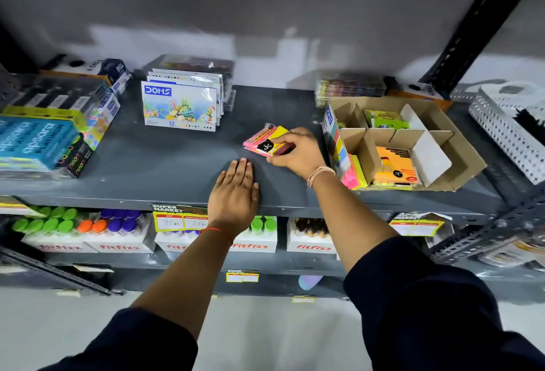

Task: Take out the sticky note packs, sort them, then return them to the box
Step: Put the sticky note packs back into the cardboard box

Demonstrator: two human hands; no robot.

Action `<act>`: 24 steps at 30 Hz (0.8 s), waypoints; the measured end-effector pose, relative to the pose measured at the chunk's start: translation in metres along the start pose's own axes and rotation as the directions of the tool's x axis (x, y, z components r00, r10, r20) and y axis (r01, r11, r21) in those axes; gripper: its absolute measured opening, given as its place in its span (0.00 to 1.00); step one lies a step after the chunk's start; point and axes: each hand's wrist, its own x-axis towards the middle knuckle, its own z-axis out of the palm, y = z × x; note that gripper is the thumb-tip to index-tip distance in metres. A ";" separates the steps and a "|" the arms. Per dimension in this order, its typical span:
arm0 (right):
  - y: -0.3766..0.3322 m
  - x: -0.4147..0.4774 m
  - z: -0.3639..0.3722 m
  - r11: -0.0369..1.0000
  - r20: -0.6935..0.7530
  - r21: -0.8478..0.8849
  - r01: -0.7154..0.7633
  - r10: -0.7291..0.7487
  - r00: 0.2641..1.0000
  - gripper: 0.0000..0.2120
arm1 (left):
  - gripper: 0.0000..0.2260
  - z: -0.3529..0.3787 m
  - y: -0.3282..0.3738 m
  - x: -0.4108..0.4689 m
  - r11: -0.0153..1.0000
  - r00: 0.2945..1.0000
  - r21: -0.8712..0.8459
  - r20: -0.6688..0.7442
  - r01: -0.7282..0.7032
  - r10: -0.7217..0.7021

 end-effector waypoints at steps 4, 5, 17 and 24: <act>-0.004 -0.017 -0.007 0.995 -0.080 0.097 -0.030 0.037 0.996 0.22 | 0.34 -0.003 0.001 -0.001 1.000 0.999 -0.010 0.044 0.005 -0.005; -0.007 -0.021 -0.011 0.993 -0.109 0.117 -0.013 0.026 0.994 0.22 | 0.30 -0.004 0.001 0.000 1.000 0.998 -0.006 0.065 0.015 -0.015; 0.021 -0.070 -0.114 0.872 -0.647 0.484 0.074 0.300 0.701 0.16 | 0.25 -0.005 0.018 -0.003 1.000 0.993 -0.012 0.120 0.002 -0.001; 0.070 -0.096 -0.115 0.922 -0.595 0.335 -0.196 0.368 0.715 0.15 | 0.25 -0.009 0.020 -0.003 1.000 0.988 -0.013 0.152 0.007 -0.005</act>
